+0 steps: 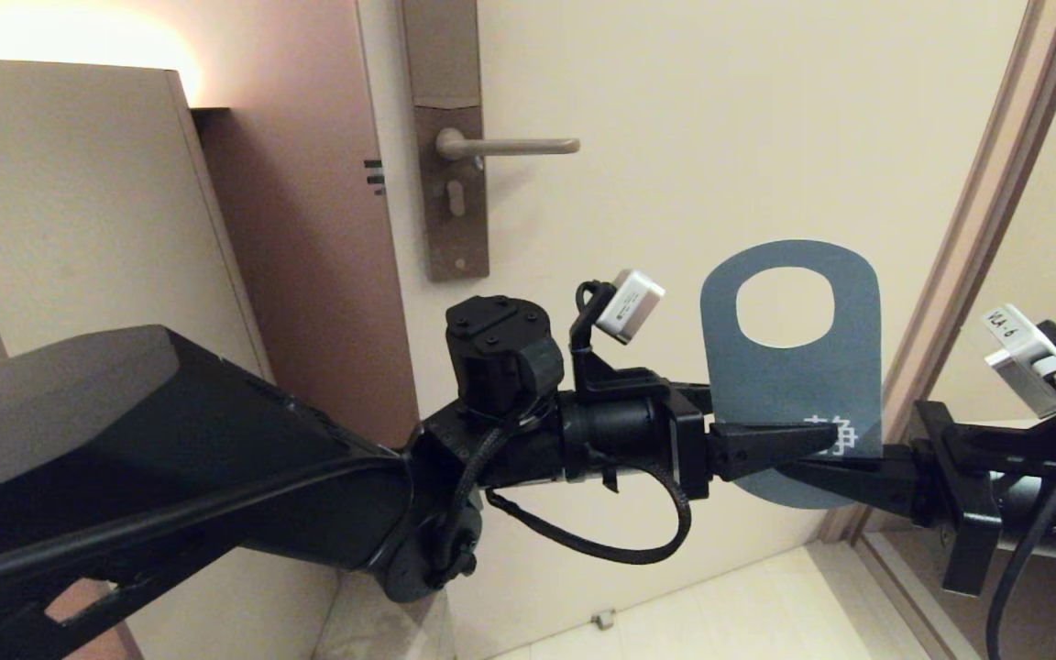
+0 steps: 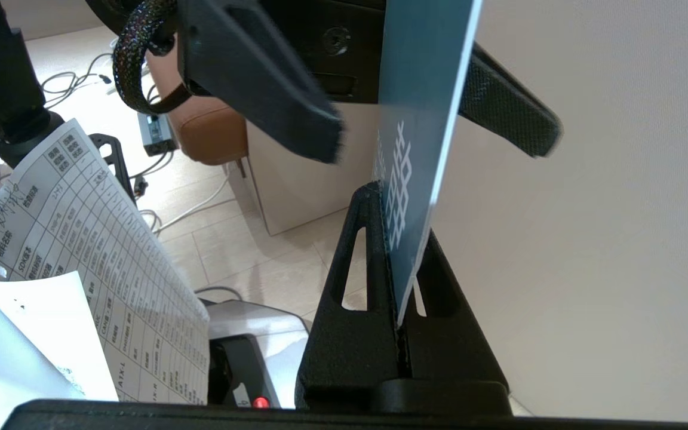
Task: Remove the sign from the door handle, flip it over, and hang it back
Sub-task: Hand it to the other hand, then hang the sign back with the other side facing out
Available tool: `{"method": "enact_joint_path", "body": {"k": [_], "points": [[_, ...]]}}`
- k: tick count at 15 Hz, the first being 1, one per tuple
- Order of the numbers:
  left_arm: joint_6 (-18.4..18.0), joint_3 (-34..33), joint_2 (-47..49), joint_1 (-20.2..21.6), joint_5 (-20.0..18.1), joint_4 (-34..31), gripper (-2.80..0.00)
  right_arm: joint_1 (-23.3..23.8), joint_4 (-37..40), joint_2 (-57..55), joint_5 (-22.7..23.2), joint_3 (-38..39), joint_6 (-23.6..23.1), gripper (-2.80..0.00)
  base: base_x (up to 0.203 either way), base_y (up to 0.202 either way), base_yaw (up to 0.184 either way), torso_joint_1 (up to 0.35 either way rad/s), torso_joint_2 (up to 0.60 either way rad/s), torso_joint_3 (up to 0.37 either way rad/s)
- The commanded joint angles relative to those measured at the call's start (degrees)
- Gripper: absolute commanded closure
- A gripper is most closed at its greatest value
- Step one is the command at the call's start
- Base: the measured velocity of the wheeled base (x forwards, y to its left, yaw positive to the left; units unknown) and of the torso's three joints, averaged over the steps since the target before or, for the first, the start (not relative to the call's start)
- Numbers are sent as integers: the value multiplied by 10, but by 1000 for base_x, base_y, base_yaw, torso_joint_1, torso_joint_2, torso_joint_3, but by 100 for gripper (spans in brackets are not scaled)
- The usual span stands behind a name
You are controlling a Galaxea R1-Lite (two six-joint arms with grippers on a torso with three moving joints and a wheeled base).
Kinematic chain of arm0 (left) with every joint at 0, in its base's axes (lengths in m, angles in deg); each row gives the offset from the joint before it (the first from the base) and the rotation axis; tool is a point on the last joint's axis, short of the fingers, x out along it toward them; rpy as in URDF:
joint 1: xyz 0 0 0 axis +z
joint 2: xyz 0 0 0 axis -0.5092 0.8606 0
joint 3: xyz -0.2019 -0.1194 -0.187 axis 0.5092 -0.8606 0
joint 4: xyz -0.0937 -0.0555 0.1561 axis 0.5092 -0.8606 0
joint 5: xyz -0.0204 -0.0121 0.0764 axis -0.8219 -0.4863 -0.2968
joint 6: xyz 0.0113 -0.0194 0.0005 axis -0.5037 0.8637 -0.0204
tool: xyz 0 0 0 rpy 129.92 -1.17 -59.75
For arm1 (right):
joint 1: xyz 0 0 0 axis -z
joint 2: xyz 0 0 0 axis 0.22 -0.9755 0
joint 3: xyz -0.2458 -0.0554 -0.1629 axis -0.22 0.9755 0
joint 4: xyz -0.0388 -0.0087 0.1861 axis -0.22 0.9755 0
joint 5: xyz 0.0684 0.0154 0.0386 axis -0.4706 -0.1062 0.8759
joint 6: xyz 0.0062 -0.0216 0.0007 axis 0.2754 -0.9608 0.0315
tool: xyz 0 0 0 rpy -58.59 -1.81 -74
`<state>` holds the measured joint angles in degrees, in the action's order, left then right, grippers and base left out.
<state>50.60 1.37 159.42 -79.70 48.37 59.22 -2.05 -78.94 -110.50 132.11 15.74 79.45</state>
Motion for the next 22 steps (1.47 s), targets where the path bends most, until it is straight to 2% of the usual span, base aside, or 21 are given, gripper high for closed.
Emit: {"method": "enact_joint_path", "body": {"k": [1, 8, 12, 17, 20, 21, 22], "points": [[-1, -19, -15, 5, -2, 5, -280, 0, -2, 1, 3, 0, -1, 0, 0, 0, 0, 0, 0, 0], [-25, -139, -115, 49, 2, 3, -280, 0, -2, 6, 1, 6, -1, 0, 0, 0, 0, 0, 0, 0], [-69, -229, -185, 87, 5, 2, -280, 0, -2, 11, -5, 27, -2, 0, 0, 0, 0, 0, 0, 0], [-91, -306, -259, 99, 54, 4, -280, 0, -2, 27, -7, 50, -2, 0, 0, 0, 0, 0, 0, 0], [-95, -343, -300, 114, 57, 4, -280, 0, -2, 34, -13, 59, -2, 0, 0, 0, 0, 0, 0, 0], [-107, -355, -310, 119, 58, 4, 0, 0, -2, 37, -15, 65, -2, 0, 0, 0, 0, 0, 0, 0], [-115, -364, -318, 124, 58, 3, 0, 0, -2, 40, -15, 67, -2, 0, 0, 0, 0, 0, 0, 0]]}}
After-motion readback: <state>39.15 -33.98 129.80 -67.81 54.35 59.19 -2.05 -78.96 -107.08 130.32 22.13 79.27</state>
